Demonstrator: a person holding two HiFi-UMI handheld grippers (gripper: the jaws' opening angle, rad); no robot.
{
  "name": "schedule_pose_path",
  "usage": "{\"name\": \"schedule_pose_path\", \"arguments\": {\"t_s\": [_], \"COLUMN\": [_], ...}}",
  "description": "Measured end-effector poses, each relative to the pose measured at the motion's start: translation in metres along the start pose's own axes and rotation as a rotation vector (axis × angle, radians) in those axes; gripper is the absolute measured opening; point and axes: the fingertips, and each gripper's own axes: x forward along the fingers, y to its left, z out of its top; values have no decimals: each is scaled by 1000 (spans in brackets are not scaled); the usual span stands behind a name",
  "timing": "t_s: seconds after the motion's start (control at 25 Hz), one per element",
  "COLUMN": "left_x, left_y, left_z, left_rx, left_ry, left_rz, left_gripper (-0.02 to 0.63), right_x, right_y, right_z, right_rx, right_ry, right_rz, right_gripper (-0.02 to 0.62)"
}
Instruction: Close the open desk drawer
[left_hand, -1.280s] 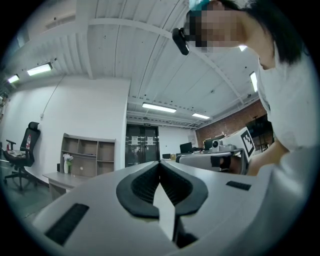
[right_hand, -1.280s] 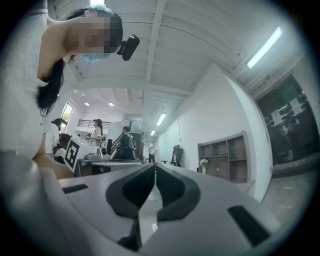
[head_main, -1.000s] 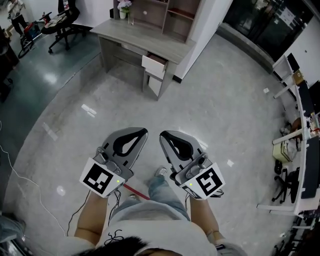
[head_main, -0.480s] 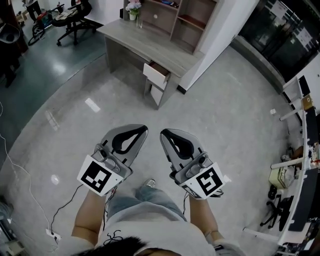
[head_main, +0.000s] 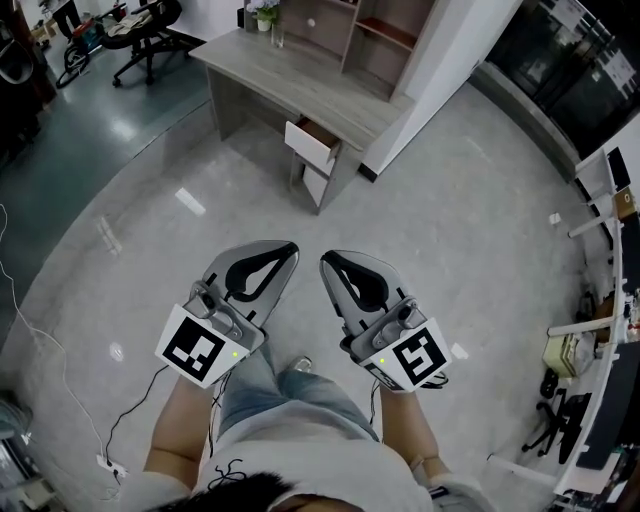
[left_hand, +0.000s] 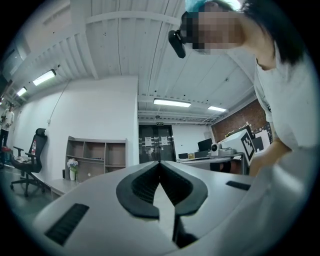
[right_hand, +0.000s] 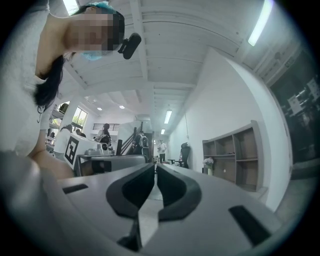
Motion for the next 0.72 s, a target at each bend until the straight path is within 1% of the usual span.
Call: {"name": "schedule_pose_path", "arguments": {"t_s": [0.16,0.32,0.52,0.72], "left_x": [10,25,44,60], "left_y": [18,44,88,133], "left_z": [-7,-13,-20,-25], "left_rx": [-22,-45,-53,-44], "left_ry": [-9,-6,7,15], "left_rz": [-28,-67,-129,-179], "left_gripper": [11,11,11,11], "right_x": [12,33,74,117], "right_y": [-13,-29,-54,-77], "right_z": [-3,-9,-16,-24], "right_rx": [-10,-4,-4,-2], "right_ry": [-2,11,25,30], "right_rz": [-54,-100,-155,-195], "right_gripper": [9,8,8,8]}}
